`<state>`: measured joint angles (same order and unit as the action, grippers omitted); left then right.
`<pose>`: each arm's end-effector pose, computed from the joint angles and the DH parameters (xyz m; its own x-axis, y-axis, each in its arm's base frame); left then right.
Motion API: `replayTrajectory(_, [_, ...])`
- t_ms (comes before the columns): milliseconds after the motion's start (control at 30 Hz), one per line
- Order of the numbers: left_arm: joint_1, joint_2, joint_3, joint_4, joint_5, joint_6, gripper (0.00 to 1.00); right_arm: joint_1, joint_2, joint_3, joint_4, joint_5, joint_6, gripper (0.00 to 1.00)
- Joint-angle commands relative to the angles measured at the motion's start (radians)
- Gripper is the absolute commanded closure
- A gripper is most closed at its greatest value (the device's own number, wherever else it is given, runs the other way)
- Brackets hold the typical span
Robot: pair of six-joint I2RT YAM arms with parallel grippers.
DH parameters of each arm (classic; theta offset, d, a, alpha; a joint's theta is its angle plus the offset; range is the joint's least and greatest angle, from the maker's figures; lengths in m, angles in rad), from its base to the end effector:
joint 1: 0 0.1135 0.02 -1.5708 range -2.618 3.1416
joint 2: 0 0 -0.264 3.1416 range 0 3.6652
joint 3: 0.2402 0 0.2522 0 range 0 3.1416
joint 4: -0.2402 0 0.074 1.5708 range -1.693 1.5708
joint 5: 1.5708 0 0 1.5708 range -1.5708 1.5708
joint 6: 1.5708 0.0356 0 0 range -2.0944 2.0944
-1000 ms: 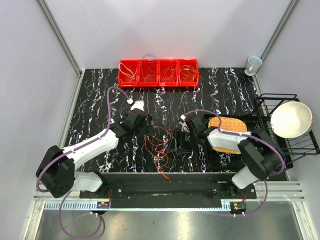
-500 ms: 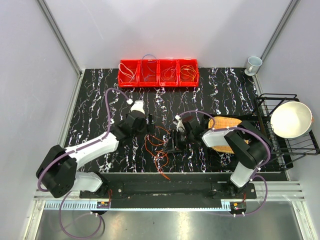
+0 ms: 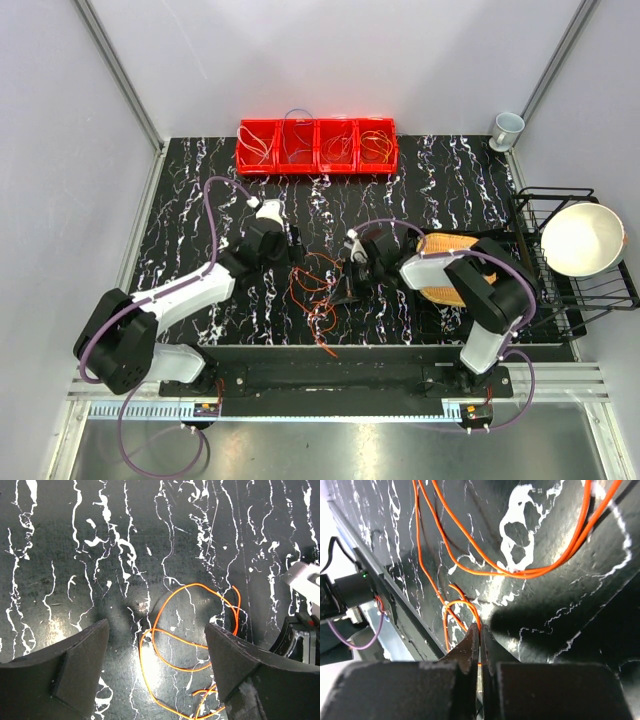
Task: Untangle the cables
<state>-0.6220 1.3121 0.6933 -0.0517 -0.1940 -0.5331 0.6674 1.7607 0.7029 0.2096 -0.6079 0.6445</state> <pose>0.2252 -0.1530 0.2078 -0.6631 -0.1382 -0.7357 0.1300 0.9466 -0.2950 0.2314 0.2082 0.1113 -0.9544 -0.1242 -0.2713 -0.2893 0.6074 0.7398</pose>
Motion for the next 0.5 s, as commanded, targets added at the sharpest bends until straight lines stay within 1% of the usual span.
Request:
replayTrajectory(0, [0.004, -0.028, -0.024, 0.087, 0.021, -0.004, 0.21, 0.009, -0.176, 0.203, -0.203, 0.068, -0.061, 1.00])
replayTrajectory(33, [0.004, -0.039, -0.031, 0.088, 0.021, -0.005, 0.22, 0.008, -0.211, 0.246, -0.293, 0.076, -0.068, 1.00])
replayTrajectory(67, [0.002, -0.042, -0.035, 0.090, 0.018, -0.008, 0.22, 0.009, -0.277, 0.289, -0.330, 0.086, -0.083, 1.00])
replayTrajectory(100, [0.002, -0.047, -0.040, 0.093, 0.016, -0.010, 0.22, 0.008, -0.306, 0.373, -0.364, 0.106, -0.088, 1.00])
replayTrajectory(133, [0.001, -0.053, -0.043, 0.093, 0.015, -0.013, 0.22, 0.008, -0.332, 0.413, -0.427, 0.114, -0.095, 1.00])
replayTrajectory(200, [0.001, -0.057, -0.052, 0.098, 0.010, -0.019, 0.23, 0.009, -0.397, 0.519, -0.479, 0.123, -0.106, 1.00])
replayTrajectory(267, [-0.001, -0.076, -0.067, 0.108, 0.007, -0.021, 0.24, 0.009, -0.452, 0.584, -0.530, 0.129, -0.105, 1.00])
replayTrajectory(367, [-0.004, -0.108, -0.097, 0.134, 0.005, -0.025, 0.24, 0.008, -0.509, 0.606, -0.552, 0.134, -0.100, 1.00])
replayTrajectory(467, [-0.007, -0.143, -0.129, 0.162, 0.002, -0.025, 0.24, 0.009, -0.533, 0.593, -0.573, 0.152, -0.101, 1.00])
